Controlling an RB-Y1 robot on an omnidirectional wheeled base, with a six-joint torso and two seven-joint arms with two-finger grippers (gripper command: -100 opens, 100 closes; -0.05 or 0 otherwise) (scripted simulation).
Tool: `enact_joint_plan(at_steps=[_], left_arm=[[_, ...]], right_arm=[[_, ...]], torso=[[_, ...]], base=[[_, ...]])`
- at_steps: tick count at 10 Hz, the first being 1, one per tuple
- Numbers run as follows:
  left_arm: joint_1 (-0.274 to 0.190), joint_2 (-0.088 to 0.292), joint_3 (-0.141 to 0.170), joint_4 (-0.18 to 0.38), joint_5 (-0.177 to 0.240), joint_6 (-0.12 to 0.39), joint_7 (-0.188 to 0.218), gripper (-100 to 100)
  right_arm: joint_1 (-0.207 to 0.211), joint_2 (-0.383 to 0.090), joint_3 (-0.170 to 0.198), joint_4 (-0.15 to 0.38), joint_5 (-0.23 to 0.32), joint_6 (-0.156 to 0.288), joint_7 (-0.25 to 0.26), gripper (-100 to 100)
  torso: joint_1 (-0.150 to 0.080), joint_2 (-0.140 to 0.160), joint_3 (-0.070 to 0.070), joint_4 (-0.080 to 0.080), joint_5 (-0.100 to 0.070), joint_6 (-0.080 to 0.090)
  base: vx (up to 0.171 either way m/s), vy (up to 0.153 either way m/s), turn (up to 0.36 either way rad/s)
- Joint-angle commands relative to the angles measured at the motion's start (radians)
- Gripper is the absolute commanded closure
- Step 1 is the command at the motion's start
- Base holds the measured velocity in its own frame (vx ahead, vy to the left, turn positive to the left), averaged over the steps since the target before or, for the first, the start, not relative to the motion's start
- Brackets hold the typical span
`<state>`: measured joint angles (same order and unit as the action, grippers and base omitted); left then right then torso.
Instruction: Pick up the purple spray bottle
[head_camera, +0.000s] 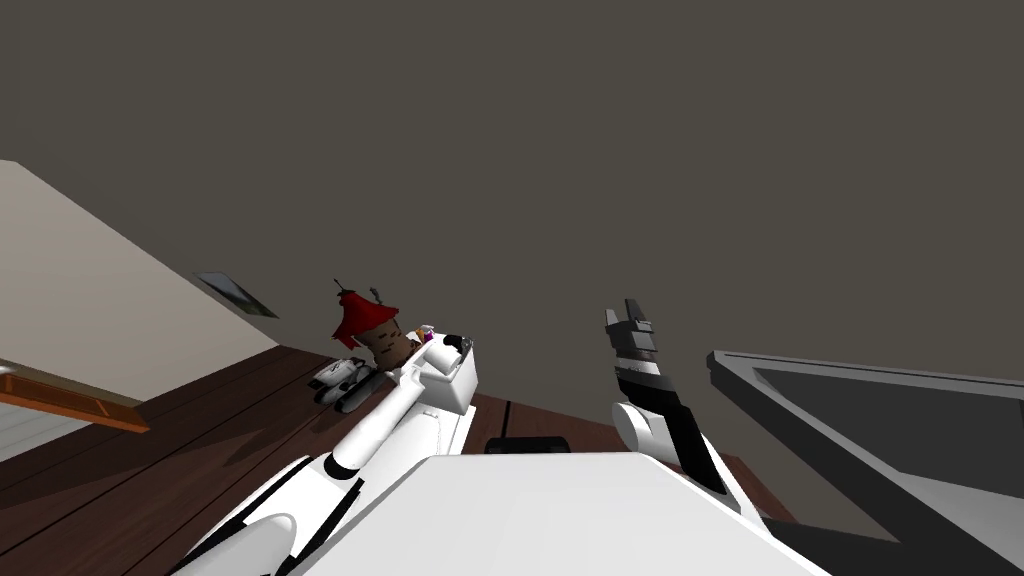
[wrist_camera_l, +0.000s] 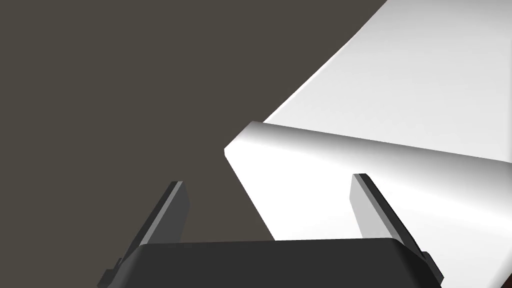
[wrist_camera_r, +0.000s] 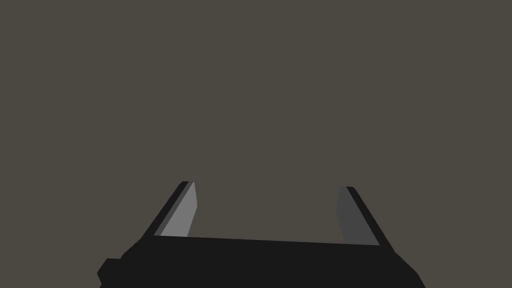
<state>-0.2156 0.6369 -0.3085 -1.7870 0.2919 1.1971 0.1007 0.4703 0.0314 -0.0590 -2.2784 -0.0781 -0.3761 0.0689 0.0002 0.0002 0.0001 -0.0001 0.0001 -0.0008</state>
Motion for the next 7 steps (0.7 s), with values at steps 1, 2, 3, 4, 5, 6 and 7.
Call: enact_joint_plan(at_steps=[1,2,3,4,5,6,7], left_arm=[[-0.008,0.003,-0.002,0.004,0.003,0.036,0.002,-100],[-0.045,0.026,-0.015,0.022,0.018,0.07,0.012,-100],[-0.045,0.026,-0.015,0.022,0.018,0.096,0.012,-100],[-0.045,0.026,-0.015,0.022,0.018,0.108,0.012,-100],[-0.08,0.048,-0.027,0.039,0.032,0.146,0.022,-100],[-0.08,0.048,-0.027,0.039,0.032,0.172,0.022,-100],[-0.113,0.07,-0.039,0.055,0.045,0.201,0.032,-100]], right_arm=[[0.0,0.0,0.0,0.0,0.0,0.0,0.0,0],[0.0,0.0,0.0,0.0,0.0,0.0,0.0,0],[0.0,0.0,0.0,0.0,0.0,0.0,0.0,0],[0.0,0.0,0.0,0.0,0.0,0.0,0.0,0],[0.0,0.0,0.0,0.0,0.0,0.0,0.0,0],[0.0,0.0,0.0,0.0,0.0,0.0,0.0,0],[0.0,0.0,0.0,0.0,0.0,0.0,0.0,0]], torso=[[0.0,0.0,0.0,0.0,0.0,0.0],[0.0,0.0,0.0,0.0,0.0,0.0],[0.0,0.0,0.0,0.0,0.0,0.0],[0.0,0.0,0.0,0.0,0.0,0.0],[0.0,0.0,0.0,0.0,0.0,0.0],[0.0,0.0,0.0,0.0,0.0,0.0],[0.0,0.0,0.0,0.0,0.0,0.0]], base=[[0.0,0.0,0.0],[-0.004,0.004,-0.062],[-0.004,0.007,-0.051],[0.0,0.0,0.0],[-0.005,0.003,-0.059],[-0.005,0.006,-0.044],[-0.008,0.005,-0.06]])
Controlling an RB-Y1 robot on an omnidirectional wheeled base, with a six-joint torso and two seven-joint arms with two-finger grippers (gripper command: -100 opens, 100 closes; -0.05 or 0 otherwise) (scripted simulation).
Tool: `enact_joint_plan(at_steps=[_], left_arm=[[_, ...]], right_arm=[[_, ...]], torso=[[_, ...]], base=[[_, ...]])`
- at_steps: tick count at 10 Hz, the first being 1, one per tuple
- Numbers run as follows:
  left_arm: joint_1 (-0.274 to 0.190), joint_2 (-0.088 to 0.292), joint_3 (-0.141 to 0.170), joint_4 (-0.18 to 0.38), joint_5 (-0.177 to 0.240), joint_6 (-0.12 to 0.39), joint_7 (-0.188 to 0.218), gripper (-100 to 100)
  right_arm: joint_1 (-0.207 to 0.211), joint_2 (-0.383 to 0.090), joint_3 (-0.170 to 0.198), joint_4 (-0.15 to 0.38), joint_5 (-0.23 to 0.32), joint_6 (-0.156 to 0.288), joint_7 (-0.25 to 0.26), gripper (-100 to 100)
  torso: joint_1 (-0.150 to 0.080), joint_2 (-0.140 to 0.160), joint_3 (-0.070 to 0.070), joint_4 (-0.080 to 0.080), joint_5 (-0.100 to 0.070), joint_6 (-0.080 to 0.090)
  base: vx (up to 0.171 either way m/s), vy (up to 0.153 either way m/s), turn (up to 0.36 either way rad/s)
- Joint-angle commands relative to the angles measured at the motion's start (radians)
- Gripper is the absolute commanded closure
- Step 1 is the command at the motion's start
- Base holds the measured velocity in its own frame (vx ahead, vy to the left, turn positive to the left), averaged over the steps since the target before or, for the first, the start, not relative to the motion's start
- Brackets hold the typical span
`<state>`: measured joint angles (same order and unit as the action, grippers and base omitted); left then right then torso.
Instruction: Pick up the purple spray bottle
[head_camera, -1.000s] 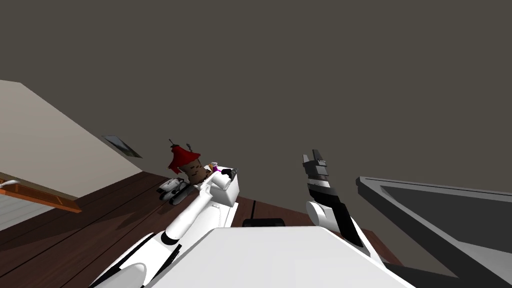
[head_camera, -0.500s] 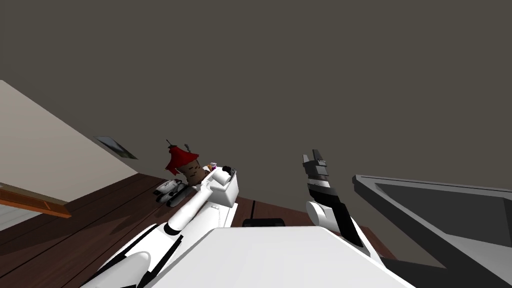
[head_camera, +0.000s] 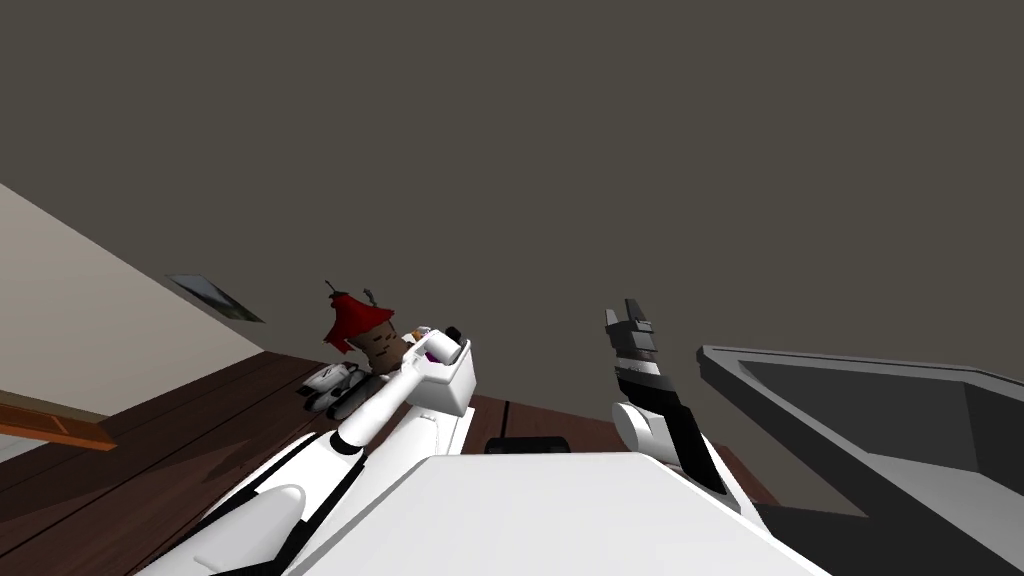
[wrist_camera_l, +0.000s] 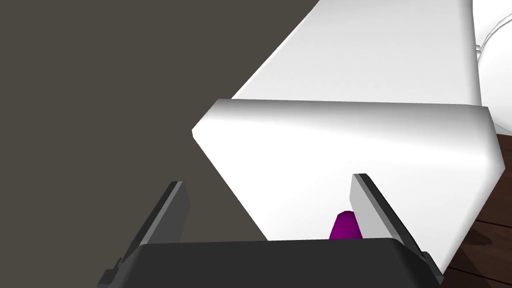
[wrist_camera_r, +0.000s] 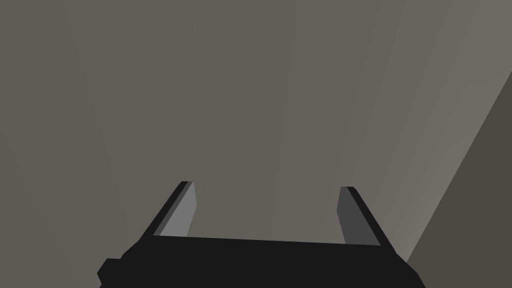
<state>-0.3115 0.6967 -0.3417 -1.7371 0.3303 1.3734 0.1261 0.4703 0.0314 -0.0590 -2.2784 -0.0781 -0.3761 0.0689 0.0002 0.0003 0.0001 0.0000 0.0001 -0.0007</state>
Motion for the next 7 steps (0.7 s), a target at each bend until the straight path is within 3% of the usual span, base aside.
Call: enact_joint_plan(at_steps=[1,2,7], left_arm=[[-0.018,0.01,-0.006,0.005,0.006,0.05,0.007,-100],[-0.018,0.01,-0.006,0.005,0.006,0.065,0.007,-100],[-0.104,0.071,-0.037,0.044,0.038,0.212,0.035,-100]], right_arm=[[0.0,0.0,0.0,0.0,0.0,0.0,0.0,0],[0.0,0.0,0.0,0.0,0.0,0.0,0.0,0],[0.0,0.0,0.0,0.0,0.0,0.0,0.0,0]], torso=[[0.0,0.0,0.0,0.0,0.0,0.0],[0.0,0.0,0.0,0.0,0.0,0.0],[0.0,0.0,0.0,0.0,0.0,0.0]], base=[[-0.006,0.006,-0.036],[0.0,0.0,0.0],[-0.002,0.004,-0.045]])
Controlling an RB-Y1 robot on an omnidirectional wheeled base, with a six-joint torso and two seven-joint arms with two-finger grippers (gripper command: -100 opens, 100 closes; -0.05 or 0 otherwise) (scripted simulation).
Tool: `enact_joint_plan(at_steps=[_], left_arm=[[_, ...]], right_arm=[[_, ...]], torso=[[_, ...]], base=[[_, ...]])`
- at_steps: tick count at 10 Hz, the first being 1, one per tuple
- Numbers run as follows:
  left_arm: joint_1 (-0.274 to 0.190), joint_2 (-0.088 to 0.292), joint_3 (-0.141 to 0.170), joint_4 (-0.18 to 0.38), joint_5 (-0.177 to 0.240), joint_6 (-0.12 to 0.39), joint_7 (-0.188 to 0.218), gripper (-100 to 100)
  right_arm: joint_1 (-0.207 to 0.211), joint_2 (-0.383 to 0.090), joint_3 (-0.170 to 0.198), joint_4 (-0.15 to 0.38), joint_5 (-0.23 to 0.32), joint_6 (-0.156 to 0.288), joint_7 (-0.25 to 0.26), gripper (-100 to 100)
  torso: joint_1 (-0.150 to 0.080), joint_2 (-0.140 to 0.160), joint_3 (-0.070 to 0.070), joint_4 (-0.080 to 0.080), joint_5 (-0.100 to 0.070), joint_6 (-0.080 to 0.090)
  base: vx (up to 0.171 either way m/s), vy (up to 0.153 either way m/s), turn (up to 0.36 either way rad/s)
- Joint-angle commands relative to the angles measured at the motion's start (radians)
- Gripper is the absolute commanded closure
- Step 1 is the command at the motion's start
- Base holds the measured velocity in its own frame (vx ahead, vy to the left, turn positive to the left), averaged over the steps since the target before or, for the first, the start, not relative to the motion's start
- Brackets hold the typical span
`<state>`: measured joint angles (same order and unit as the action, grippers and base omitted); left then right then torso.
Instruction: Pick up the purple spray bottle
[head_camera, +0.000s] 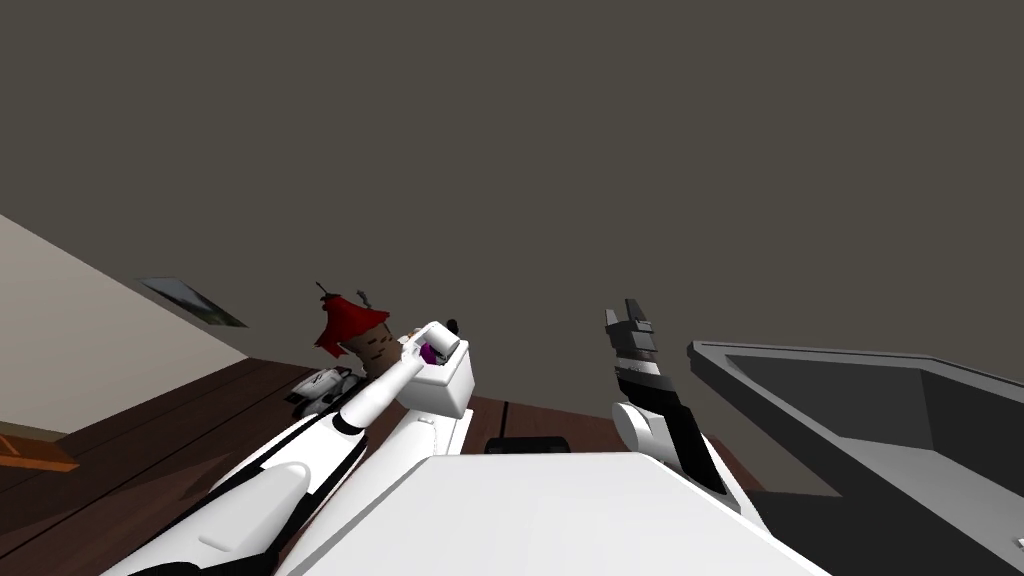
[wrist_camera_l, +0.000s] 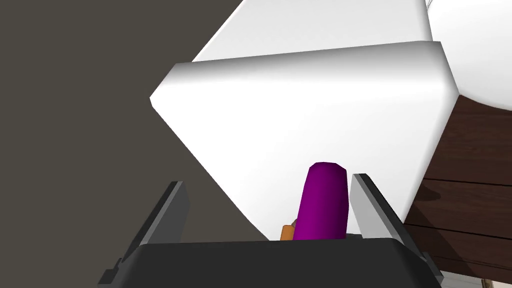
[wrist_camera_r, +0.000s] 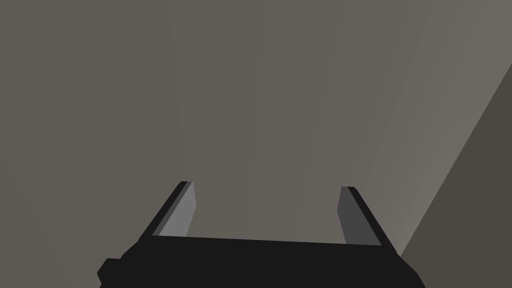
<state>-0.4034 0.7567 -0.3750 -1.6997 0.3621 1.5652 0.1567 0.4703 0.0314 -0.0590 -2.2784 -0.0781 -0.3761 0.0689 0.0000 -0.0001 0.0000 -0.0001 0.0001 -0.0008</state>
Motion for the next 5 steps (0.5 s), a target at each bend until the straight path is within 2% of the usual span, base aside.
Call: enact_joint_plan(at_steps=[1,2,5], left_arm=[[-0.012,0.011,-0.004,0.007,0.006,0.048,0.004,-100],[-0.037,0.029,-0.012,0.017,0.014,0.074,0.012,-100],[-0.06,0.046,-0.02,0.027,0.021,0.147,0.02,-100]], right_arm=[[0.0,0.0,0.0,0.0,0.0,0.0,0.0,0],[0.0,0.0,0.0,0.0,0.0,0.0,0.0,0],[0.0,0.0,0.0,0.0,0.0,0.0,0.0,0]], torso=[[0.0,0.0,0.0,0.0,0.0,0.0],[0.0,0.0,0.0,0.0,0.0,0.0],[0.0,0.0,0.0,0.0,0.0,0.0]], base=[[0.001,0.004,-0.027],[0.004,0.003,-0.044],[0.007,0.005,-0.028]])
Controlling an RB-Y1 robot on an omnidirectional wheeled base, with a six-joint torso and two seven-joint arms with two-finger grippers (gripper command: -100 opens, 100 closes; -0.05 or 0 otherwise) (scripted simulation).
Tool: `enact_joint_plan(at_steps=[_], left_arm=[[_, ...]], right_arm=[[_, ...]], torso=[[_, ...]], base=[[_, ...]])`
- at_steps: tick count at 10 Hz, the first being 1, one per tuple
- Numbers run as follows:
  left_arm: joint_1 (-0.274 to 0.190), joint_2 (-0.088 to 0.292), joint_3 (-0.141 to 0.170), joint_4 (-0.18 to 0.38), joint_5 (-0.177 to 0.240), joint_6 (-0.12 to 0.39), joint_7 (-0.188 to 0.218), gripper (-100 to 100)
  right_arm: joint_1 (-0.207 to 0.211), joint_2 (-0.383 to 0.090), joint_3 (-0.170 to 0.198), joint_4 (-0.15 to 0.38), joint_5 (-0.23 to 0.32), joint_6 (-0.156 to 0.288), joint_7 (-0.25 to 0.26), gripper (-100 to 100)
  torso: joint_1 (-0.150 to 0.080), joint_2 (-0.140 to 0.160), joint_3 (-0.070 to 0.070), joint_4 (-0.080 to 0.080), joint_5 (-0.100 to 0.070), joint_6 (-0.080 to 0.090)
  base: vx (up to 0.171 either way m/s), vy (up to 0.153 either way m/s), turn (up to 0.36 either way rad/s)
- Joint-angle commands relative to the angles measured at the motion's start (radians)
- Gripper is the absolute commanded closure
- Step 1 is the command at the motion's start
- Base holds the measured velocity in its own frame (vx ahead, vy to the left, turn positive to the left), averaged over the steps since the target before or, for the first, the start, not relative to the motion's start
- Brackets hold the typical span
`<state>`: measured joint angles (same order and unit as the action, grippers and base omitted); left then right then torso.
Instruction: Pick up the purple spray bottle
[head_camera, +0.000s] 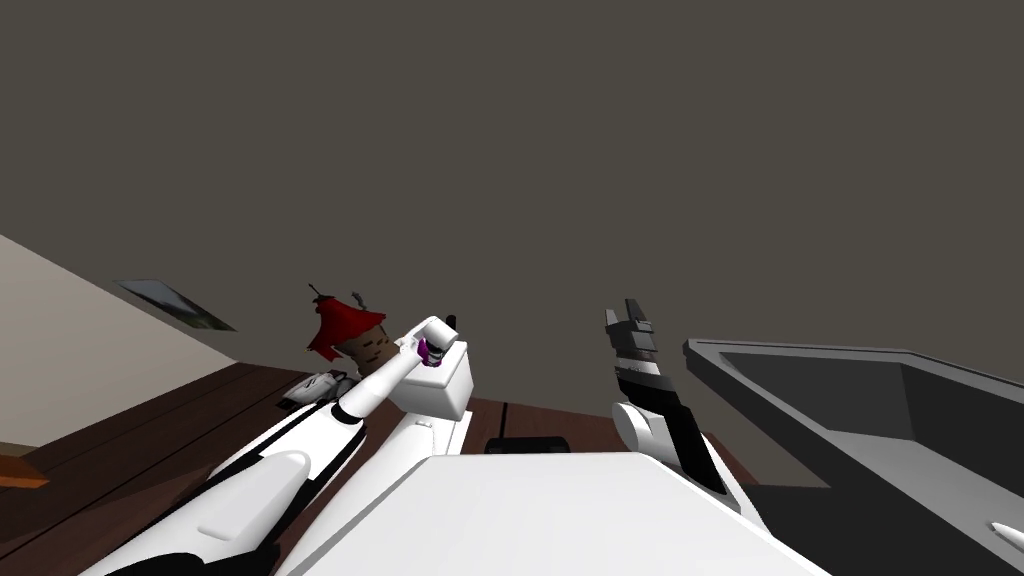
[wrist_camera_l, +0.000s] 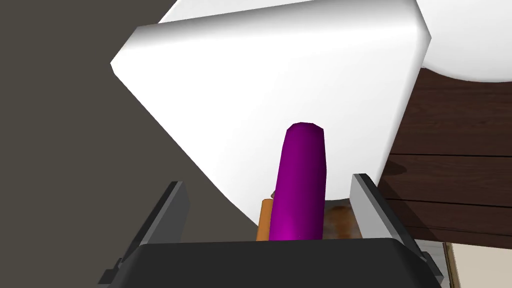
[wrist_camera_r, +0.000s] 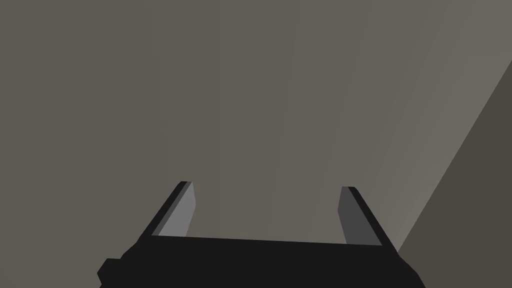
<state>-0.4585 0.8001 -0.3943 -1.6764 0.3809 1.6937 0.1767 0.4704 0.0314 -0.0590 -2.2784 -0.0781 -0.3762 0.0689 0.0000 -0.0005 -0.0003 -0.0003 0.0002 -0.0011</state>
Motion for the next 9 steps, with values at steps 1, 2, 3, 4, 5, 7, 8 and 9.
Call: enact_joint_plan(at_steps=[1,2,3,4,5,7,8,9], left_arm=[[-0.027,0.018,-0.007,0.013,0.008,0.05,0.007,-100],[-0.027,0.018,-0.007,0.013,0.008,0.063,0.007,-100],[-0.046,0.032,-0.013,0.021,0.012,0.099,0.014,-100],[-0.063,0.043,-0.018,0.029,0.016,0.129,0.02,-100],[-0.063,0.043,-0.018,0.029,0.016,0.143,0.02,-100],[-0.09,0.061,-0.026,0.042,0.021,0.205,0.03,-100],[-0.09,0.061,-0.026,0.042,0.021,0.214,0.03,-100],[-0.1,0.067,-0.028,0.047,0.022,0.246,0.033,-100]], right_arm=[[0.0,0.0,0.0,0.0,0.0,0.0,0.0,0],[0.0,0.0,0.0,0.0,0.0,0.0,0.0,0],[0.0,0.0,0.0,0.0,0.0,0.0,0.0,0],[0.0,0.0,0.0,0.0,0.0,0.0,0.0,0],[0.0,0.0,0.0,0.0,0.0,0.0,0.0,0],[0.0,0.0,0.0,0.0,0.0,0.0,0.0,0],[0.0,0.0,0.0,0.0,0.0,0.0,0.0,0],[0.0,0.0,0.0,0.0,0.0,0.0,0.0,0]], torso=[[0.0,0.0,0.0,0.0,0.0,0.0],[0.0,0.0,0.0,0.0,0.0,0.0],[0.0,0.0,0.0,0.0,0.0,0.0],[0.0,-0.001,0.0,0.0,0.0,0.0],[0.0,-0.001,-0.001,0.0,0.0,0.0],[0.0,-0.001,0.0,0.0,0.0,0.0],[0.0,-0.001,-0.001,0.0,0.0,0.0],[0.0,-0.001,-0.001,0.0,0.0,0.0]], base=[[0.014,0.003,-0.041],[0.014,0.004,-0.023],[0.017,0.005,-0.036],[0.026,0.007,-0.05],[0.022,0.006,-0.018],[0.021,0.005,-0.029],[0.021,0.005,-0.015],[0.021,0.001,-0.014]])
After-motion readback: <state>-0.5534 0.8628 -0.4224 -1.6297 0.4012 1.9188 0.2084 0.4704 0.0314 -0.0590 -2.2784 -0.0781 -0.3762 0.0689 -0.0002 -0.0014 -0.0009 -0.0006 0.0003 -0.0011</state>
